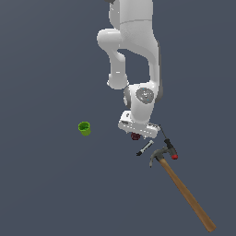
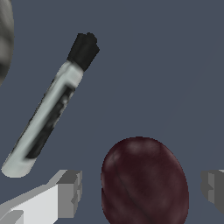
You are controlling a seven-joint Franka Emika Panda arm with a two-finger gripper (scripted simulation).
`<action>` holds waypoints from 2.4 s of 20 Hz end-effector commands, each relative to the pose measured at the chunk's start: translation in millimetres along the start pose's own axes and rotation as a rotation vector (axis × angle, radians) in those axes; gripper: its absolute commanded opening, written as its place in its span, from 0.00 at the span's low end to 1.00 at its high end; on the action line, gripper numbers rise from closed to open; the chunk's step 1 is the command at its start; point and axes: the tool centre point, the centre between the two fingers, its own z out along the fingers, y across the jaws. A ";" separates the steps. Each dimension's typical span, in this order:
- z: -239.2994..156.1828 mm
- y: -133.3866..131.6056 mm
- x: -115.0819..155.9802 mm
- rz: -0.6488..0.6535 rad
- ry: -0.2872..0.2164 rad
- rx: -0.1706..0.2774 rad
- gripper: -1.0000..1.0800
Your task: Pick up a designated object from a clutter of objects.
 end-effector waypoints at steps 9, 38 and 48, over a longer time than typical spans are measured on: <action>2.3 -0.3 0.4 0.000 0.001 0.001 0.00; -154.6 -26.4 -26.0 -0.001 0.002 0.000 0.00; -254.7 -43.6 -41.4 -0.001 0.002 0.000 0.00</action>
